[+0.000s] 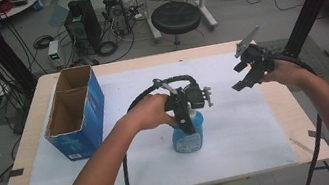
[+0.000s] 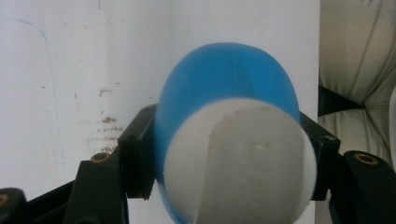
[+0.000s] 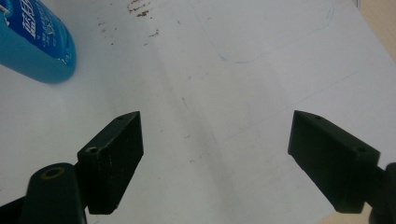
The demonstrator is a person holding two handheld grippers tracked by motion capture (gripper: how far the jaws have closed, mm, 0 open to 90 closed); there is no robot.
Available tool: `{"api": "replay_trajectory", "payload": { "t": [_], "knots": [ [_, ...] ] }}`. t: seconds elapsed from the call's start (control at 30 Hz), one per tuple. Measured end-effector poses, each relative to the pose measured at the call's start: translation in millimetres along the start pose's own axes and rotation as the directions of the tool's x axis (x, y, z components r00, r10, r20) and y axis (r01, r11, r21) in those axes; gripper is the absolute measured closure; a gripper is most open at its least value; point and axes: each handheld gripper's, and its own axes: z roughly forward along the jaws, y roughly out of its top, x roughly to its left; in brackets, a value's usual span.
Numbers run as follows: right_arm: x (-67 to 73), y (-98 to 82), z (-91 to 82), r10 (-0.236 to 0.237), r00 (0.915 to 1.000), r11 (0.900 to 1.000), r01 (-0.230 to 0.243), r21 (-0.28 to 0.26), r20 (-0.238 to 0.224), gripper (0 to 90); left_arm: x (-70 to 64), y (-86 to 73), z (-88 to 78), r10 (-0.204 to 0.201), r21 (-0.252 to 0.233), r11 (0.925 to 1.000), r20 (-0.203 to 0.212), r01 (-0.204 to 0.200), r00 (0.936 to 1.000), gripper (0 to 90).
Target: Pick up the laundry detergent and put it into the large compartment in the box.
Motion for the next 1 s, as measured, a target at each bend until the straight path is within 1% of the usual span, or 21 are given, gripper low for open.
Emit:
{"api": "replay_trajectory", "payload": {
  "t": [0.2,0.37,0.43,0.47,0.53,0.63,0.73,0.8,0.83,0.87,0.9,0.93,1.0],
  "knots": [
    [0.5,-0.6,0.4,0.002,1.0000,1.000,-0.002,0.004,-0.001,18.1,-0.6,-0.4,-0.3,0.006,-0.006,1.0000,-0.004,-0.006,1.0000,37.6],
    [1.3,-0.7,1.4,0.000,1.0000,1.000,0.000,0.006,-0.003,18.1,-1.0,-1.5,-2.1,-0.011,0.000,0.9999,-0.004,0.011,0.9999,37.8],
    [1.2,-0.6,1.7,-0.007,1.0000,1.000,0.007,0.001,-0.004,18.2,-1.1,-2.5,-4.5,-0.029,-0.004,0.9996,-0.002,0.029,0.9996,37.7],
    [1.9,-0.5,1.1,0.000,1.0000,1.000,0.000,0.003,-0.005,18.2,-0.9,-2.9,-6.4,-0.039,-0.006,0.9992,-0.002,0.039,0.9992,37.8],
    [2.1,-0.7,0.7,-0.002,1.0000,1.000,0.002,0.003,-0.006,18.4,-0.7,-3.8,-10.9,-0.064,-0.009,0.9979,-0.005,0.064,0.9980,37.8],
    [2.7,-1.0,0.1,-0.002,1.0000,1.000,0.002,0.004,-0.007,18.5,-0.5,-4.8,-19.9,-0.105,-0.017,0.9943,-0.021,0.105,0.9942,37.7],
    [3.1,-1.2,-0.5,-0.002,1.0000,1.000,0.002,0.004,-0.005,18.5,1.0,-5.5,-31.5,-0.156,-0.027,0.9876,-0.042,0.155,0.9869,37.7],
    [3.5,-1.1,-0.8,-0.002,1.0000,1.000,0.002,0.006,-0.005,18.5,2.6,-6.3,-39.0,-0.196,-0.030,0.9804,-0.056,0.194,0.9790,37.7],
    [3.7,-1.1,-0.9,-0.002,1.0000,1.000,0.002,0.005,-0.006,18.5,4.0,-6.8,-42.7,-0.220,-0.031,0.9754,-0.064,0.218,0.9735,37.7],
    [4.3,-0.9,-1.1,0.001,1.0000,1.000,-0.001,0.006,-0.005,18.5,5.0,-7.3,-45.8,-0.249,-0.035,0.9685,-0.071,0.247,0.9660,37.7],
    [4.5,-0.9,-1.1,-0.002,1.0000,1.000,0.002,0.006,-0.005,18.4,6.1,-7.8,-49.3,-0.267,-0.033,0.9637,-0.081,0.265,0.9604,37.8],
    [5.0,-0.7,-1.1,0.000,1.0000,1.000,0.000,0.005,-0.005,18.4,7.1,-8.2,-52.6,-0.291,-0.035,0.9568,-0.092,0.289,0.9524,37.7],
    [5.6,-0.5,-1.0,-0.005,1.0000,1.000,0.005,0.006,-0.007,18.4,8.9,-9.0,-59.0,-0.326,-0.036,0.9454,-0.116,0.324,0.9383,37.7]
  ]
}}
